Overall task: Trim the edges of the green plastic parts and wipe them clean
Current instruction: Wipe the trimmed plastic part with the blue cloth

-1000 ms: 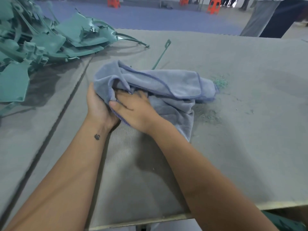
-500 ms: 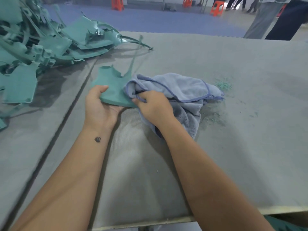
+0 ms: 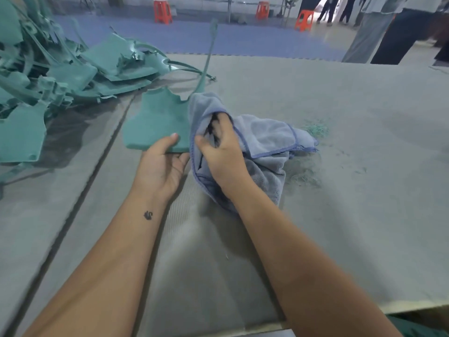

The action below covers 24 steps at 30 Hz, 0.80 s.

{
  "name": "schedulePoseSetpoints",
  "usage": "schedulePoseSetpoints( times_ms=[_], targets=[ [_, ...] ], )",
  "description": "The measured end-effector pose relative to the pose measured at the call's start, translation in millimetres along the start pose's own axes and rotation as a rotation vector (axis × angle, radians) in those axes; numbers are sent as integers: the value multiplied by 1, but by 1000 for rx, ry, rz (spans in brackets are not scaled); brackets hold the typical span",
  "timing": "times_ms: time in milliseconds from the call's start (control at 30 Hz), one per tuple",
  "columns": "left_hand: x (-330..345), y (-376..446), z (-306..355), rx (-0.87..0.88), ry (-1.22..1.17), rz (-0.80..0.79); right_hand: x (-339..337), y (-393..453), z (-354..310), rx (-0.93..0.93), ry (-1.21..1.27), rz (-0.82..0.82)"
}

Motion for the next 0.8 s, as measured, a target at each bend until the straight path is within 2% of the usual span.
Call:
schedulePoseSetpoints(
  times_ms=[100, 200, 300, 533, 633, 700, 800],
  targets=[
    [3, 0, 1, 5, -67, -39, -12, -1, 1, 20, -83, 212],
    [6, -1, -5, -32, -45, -64, -5, 1, 11, 131, -118, 151],
    [8, -4, -16, -86, 37, -44, -4, 3, 14, 139, -120, 104],
    [5, -5, -16, -70, 151, -46, -28, 10, 24, 201, 20, 220],
    [3, -6, -10, -49, 212, -57, -36, 13, 22, 198, 16, 228],
    [2, -8, -9, -46, 252, -67, -41, 14, 22, 209, 109, 234],
    [2, -11, -11, -66, 289, -99, -58, 17, 23, 232, 122, 319]
  ],
)
Point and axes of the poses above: each hand's wrist, its own y-axis towards the middle knuckle, its own x-axis out of the palm, z = x × y, the point moved 8 cm from there along y, towards the middle knuckle, and after that the axes turned 1 degree about z, right-handed, at the moved point
